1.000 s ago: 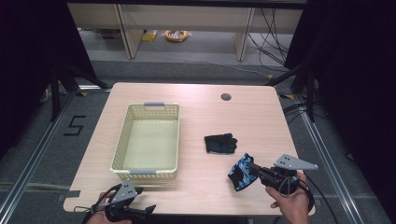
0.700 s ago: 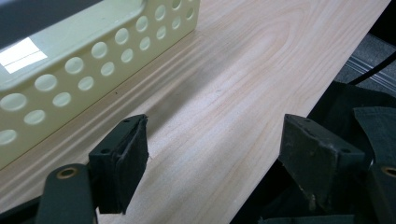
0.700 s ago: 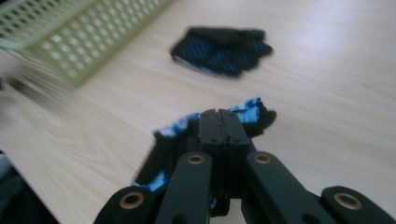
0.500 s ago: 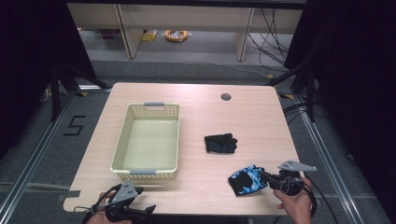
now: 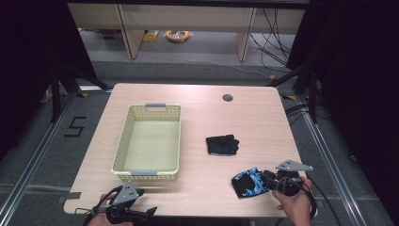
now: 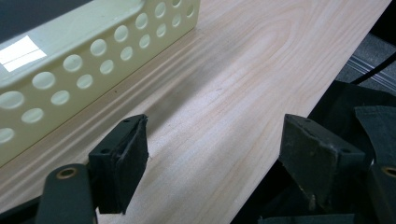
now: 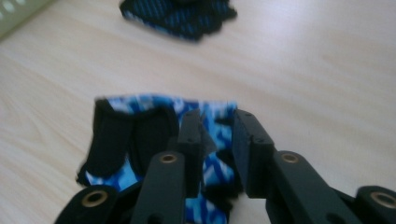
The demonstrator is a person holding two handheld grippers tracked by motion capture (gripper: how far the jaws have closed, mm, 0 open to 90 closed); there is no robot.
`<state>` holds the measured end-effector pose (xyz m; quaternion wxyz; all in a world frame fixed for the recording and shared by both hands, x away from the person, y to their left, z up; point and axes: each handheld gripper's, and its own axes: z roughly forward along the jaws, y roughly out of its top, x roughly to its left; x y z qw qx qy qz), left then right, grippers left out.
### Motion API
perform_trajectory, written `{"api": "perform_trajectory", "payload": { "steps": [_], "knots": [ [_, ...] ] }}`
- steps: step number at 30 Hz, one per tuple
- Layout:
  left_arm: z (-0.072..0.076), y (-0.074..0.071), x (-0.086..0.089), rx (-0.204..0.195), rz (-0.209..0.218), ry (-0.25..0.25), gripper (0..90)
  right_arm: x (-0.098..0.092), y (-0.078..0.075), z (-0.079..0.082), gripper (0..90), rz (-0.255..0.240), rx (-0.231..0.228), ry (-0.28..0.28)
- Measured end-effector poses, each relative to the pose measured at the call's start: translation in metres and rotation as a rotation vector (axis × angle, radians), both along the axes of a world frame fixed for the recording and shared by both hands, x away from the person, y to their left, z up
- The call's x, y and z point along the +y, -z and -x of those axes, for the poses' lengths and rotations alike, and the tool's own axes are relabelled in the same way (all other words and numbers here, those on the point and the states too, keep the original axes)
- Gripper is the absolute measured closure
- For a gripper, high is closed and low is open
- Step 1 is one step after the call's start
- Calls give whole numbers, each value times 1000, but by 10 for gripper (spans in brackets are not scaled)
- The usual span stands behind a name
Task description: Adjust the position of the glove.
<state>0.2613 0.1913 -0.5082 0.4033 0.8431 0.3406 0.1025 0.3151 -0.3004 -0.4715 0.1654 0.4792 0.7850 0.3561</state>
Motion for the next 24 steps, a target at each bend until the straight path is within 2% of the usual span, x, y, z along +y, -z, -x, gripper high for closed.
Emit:
{"api": "perform_trajectory", "payload": {
  "steps": [1,2,4,5,6,7,8,9,10,12,13,14,15,16,18,20,22,23,24],
  "knots": [
    [-1,0,1,2,-19,0,231,2,-3,-2,732,8,-32,-7],
    [-1,0,1,-5,-22,-3,231,8,-8,-6,704,0,-35,-14],
    [-2,0,1,-20,-19,8,232,16,-11,-13,700,17,-57,-23],
    [-2,-1,2,-18,-25,11,232,20,-12,-17,691,24,-50,-40],
    [-1,-1,2,-10,-19,7,232,34,-15,-28,688,30,-40,-59],
    [-1,-1,2,-7,-17,4,232,34,-15,-28,688,30,-40,-59],
    [-1,-1,2,-7,-15,3,232,39,-14,-32,687,31,-47,-59],
    [-1,-1,2,-9,-5,3,232,51,-14,-45,687,48,-59,-97],
    [-1,-1,2,-9,-5,3,232,51,-14,-45,687,48,-59,-97],
    [-2,-1,2,-10,-5,3,232,62,-14,-51,687,45,-38,-99],
    [-2,-2,3,-11,-21,13,232,67,-15,-58,687,55,-37,-125],
    [-3,-2,3,-20,-29,11,232,75,-15,-64,679,60,-35,-124],
    [-3,-2,4,-23,-33,16,232,75,-15,-64,679,60,-35,-124],
    [-1,-1,3,-4,-20,-1,231,81,-16,-69,670,58,-15,-120],
    [-1,-1,3,-4,-18,-4,231,84,-14,-74,665,71,-27,-128],
    [-2,-2,4,-22,-30,15,231,91,-12,-83,665,68,-2,-117],
    [-3,-2,4,-21,-33,16,231,94,-9,-90,660,83,-10,-127],
    [-2,-1,3,0,-20,8,231,95,-8,-93,658,88,-10,-124],
    [-1,-1,3,1,-9,-1,231,97,-6,-98,649,73,9,-105]
  ]
}}
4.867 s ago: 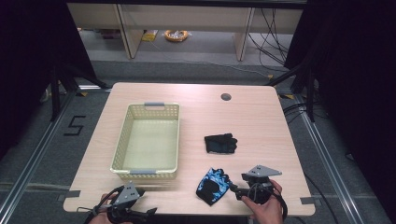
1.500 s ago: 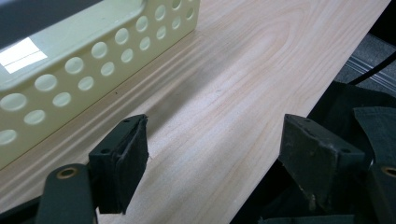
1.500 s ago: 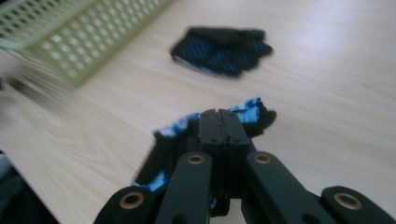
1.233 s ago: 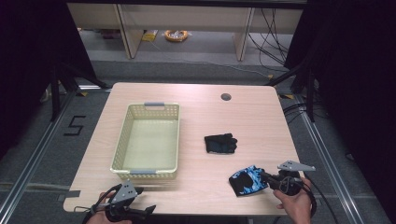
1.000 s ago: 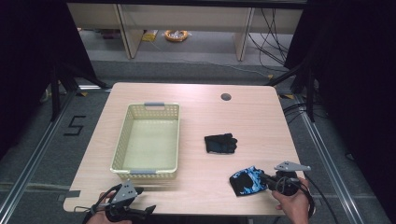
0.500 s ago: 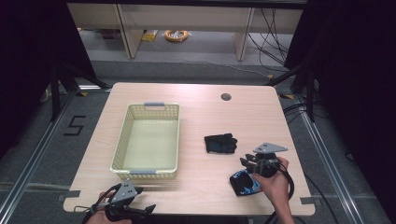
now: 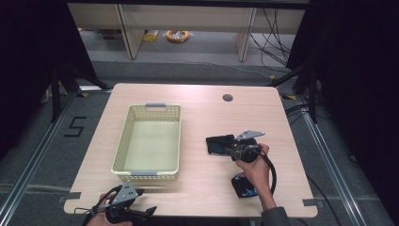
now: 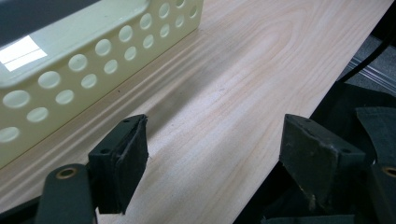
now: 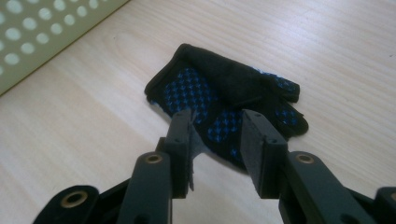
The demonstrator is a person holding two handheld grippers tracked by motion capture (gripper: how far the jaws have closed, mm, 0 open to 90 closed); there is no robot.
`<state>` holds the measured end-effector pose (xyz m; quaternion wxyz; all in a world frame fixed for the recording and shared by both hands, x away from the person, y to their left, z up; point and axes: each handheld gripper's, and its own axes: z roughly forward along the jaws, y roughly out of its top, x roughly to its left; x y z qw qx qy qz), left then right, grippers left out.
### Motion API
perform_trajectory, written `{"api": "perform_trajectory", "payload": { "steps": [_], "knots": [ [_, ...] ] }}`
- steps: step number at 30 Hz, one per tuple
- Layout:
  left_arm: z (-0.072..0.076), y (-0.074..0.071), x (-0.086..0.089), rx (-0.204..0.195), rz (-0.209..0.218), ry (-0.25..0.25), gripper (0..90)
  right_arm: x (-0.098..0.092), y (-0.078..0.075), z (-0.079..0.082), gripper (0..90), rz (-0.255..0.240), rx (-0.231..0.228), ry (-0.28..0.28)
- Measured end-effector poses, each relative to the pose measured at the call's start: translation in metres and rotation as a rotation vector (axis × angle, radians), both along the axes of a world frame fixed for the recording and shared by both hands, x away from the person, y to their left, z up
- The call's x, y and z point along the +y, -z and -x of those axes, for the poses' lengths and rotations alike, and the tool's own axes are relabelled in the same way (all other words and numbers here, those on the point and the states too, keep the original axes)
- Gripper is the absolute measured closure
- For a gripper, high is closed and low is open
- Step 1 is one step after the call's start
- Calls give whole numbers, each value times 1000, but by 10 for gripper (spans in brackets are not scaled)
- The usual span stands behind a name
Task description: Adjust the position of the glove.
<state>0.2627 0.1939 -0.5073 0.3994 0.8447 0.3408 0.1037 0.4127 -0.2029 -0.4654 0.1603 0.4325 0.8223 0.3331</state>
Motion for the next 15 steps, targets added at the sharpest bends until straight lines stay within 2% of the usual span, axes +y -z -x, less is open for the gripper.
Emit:
{"api": "perform_trajectory", "payload": {
  "steps": [1,2,6,8,9,10,11,12,13,14,15],
  "knots": [
    [0,0,0,-3,-10,0,231,1,3,-4,648,1,0,1],
    [-1,-1,1,-22,-25,18,231,3,6,-8,648,4,17,16],
    [-1,-1,1,-22,-21,16,231,8,14,-17,648,35,10,-2],
    [-1,-1,1,-21,-23,19,231,13,17,-19,646,47,32,-2],
    [-1,-1,1,-21,-22,18,231,14,19,-21,646,62,18,-20],
    [-1,-1,1,-22,-21,18,231,16,19,-22,645,66,23,-19],
    [-3,-1,2,-40,-33,19,231,16,20,-23,643,70,25,-22],
    [-2,0,1,-35,-26,18,231,18,22,-24,641,67,30,-14],
    [1,1,-1,-1,17,1,231,19,22,-24,639,68,36,-8],
    [1,0,-1,-1,10,3,231,20,23,-26,633,67,45,-4],
    [1,0,-1,-5,9,4,231,19,25,-27,630,79,27,-8]
  ]
}}
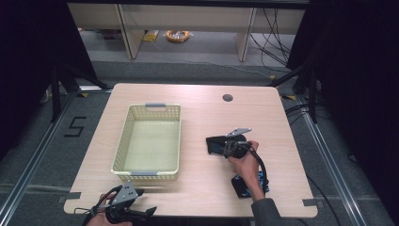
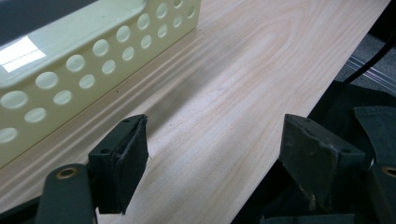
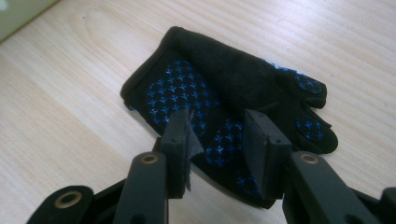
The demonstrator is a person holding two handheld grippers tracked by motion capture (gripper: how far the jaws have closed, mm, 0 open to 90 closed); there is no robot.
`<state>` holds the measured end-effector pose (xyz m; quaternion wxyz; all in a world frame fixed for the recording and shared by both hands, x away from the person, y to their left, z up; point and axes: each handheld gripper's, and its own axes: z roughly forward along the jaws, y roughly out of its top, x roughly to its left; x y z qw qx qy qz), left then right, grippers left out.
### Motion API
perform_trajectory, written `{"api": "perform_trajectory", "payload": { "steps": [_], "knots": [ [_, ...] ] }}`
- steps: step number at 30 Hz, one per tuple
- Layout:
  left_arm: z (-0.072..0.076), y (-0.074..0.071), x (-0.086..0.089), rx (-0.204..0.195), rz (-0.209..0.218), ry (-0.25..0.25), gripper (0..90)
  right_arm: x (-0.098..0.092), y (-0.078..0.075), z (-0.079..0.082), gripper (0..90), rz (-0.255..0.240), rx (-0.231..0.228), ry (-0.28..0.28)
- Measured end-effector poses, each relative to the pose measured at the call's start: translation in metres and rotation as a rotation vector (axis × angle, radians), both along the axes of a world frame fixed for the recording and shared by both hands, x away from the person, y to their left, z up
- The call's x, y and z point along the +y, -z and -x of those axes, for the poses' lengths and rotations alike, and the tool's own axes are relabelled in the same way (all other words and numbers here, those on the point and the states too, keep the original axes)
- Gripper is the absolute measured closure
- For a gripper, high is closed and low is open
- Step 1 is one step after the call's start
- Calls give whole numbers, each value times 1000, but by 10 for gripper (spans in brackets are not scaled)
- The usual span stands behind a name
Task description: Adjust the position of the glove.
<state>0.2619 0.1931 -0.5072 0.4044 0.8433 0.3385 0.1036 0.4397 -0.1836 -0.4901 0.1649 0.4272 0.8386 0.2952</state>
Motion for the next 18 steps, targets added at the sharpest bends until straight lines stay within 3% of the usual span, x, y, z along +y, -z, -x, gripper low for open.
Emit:
{"api": "perform_trajectory", "payload": {
  "steps": [1,4,5,6,8,9,10,11,12,14,15,18],
  "knots": [
    [-1,-1,1,-16,-24,15,231,2,2,-1,616,6,16,6],
    [0,0,0,5,1,-2,231,4,6,-2,604,17,47,16],
    [-1,0,1,0,-19,-2,231,3,8,-2,603,10,41,19],
    [0,0,0,0,4,-7,231,4,8,-2,604,-4,54,31],
    [-3,0,2,-30,-37,18,231,3,10,-2,612,-34,45,42],
    [-1,0,1,-22,-18,9,231,3,10,-1,614,-36,51,48],
    [0,0,0,3,0,-1,231,0,10,-2,644,-34,60,40],
    [0,0,1,2,-16,-5,231,0,11,-3,687,-38,43,47],
    [0,0,0,-7,-4,7,232,-2,9,-4,723,-31,54,50],
    [0,0,0,-5,-4,6,232,-2,9,-4,736,-24,52,42],
    [-2,0,2,-15,-30,14,232,-1,9,-4,802,-12,33,26],
    [-1,1,1,-11,-21,13,233,0,10,-4,845,-12,25,23]
  ]
}}
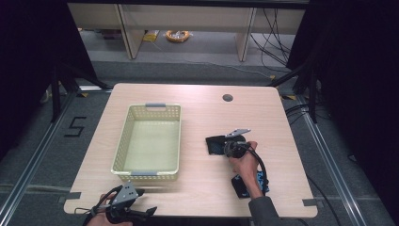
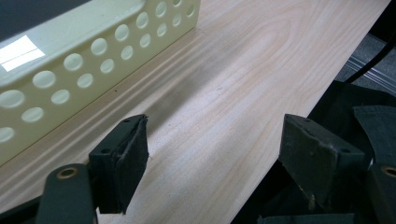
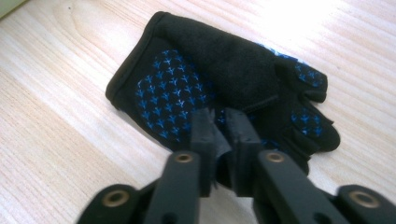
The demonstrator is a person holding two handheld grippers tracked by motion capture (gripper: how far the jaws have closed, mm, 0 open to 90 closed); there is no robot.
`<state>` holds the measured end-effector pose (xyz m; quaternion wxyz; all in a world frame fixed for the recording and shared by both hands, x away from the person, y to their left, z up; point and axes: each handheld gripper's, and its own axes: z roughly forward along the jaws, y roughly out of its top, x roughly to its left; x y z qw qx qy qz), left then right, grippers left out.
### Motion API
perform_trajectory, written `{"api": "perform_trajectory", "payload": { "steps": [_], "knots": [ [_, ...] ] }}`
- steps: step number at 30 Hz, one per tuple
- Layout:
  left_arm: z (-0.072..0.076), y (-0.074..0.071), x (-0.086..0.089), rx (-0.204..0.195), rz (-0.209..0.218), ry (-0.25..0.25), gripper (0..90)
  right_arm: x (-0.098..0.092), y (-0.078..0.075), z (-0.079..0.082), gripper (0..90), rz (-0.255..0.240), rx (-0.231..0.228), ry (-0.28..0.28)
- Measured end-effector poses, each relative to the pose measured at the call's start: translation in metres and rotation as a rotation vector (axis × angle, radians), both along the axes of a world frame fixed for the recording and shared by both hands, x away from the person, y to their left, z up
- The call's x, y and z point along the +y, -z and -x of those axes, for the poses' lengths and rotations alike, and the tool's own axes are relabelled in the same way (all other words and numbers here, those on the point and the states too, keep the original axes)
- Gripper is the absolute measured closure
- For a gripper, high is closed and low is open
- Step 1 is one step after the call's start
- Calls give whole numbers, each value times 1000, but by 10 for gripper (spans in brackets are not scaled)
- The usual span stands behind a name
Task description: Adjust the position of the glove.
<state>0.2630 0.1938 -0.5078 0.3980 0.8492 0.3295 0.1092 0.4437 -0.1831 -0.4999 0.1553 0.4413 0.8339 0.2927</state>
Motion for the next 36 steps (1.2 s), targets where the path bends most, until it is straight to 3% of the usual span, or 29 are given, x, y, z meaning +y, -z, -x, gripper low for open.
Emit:
{"api": "perform_trajectory", "payload": {
  "steps": [1,2,4,8,10,11,13,14,15,17,18,19,21,23,24,25,26,28,29,32,33,36],
  "knots": [
    [1,1,-1,13,2,-12,233,-1,1,-2,853,3,-22,-16],
    [2,1,-2,18,25,-10,234,0,1,0,858,-2,-8,-1],
    [1,0,0,16,1,-9,234,1,2,1,862,-26,-8,21],
    [-1,-1,2,-2,-7,2,234,0,-2,-1,867,8,-17,-4],
    [-1,-1,2,-3,-2,3,234,-1,-6,1,867,-9,-26,2],
    [0,-1,0,9,23,-6,234,-3,-9,2,867,-19,-32,3],
    [-1,-1,2,-5,-6,5,234,-6,-16,4,867,-37,-57,3],
    [-1,-1,2,-3,-5,4,235,-8,-21,7,867,-46,-64,4],
    [1,-1,0,8,22,-6,234,-12,-27,10,867,-74,-85,10],
    [0,-1,0,8,21,-6,235,-12,-32,13,867,-100,-81,22],
    [0,-1,1,9,7,-6,234,-14,-36,15,867,-102,-92,2],
    [1,0,0,15,29,-30,234,-15,-40,18,867,-107,-121,-12],
    [-1,-2,3,-3,-1,-2,234,-15,-48,27,867,-152,-128,-7],
    [-1,-2,3,-6,-3,-4,234,-16,-52,33,866,-158,-147,-35],
    [0,-1,2,5,20,-13,233,-14,-55,40,866,-178,-152,-38],
    [0,-2,2,5,20,-14,234,-14,-57,43,866,-185,-140,-48],
    [-1,-2,3,-7,-4,-5,233,-11,-60,54,866,-211,-137,-59],
    [0,-1,2,4,19,-14,233,-9,-61,60,866,-228,-129,-52],
    [0,-2,2,2,17,-15,233,-7,-60,70,866,-228,-129,-71],
    [0,-2,2,2,18,-15,233,-4,-57,80,865,-235,-127,-89],
    [-1,-2,3,-9,-6,-7,233,-3,-56,86,865,-233,-117,-92],
    [-1,-2,3,-12,7,-10,233,1,-51,99,865,-251,-107,-110]
  ]
}}
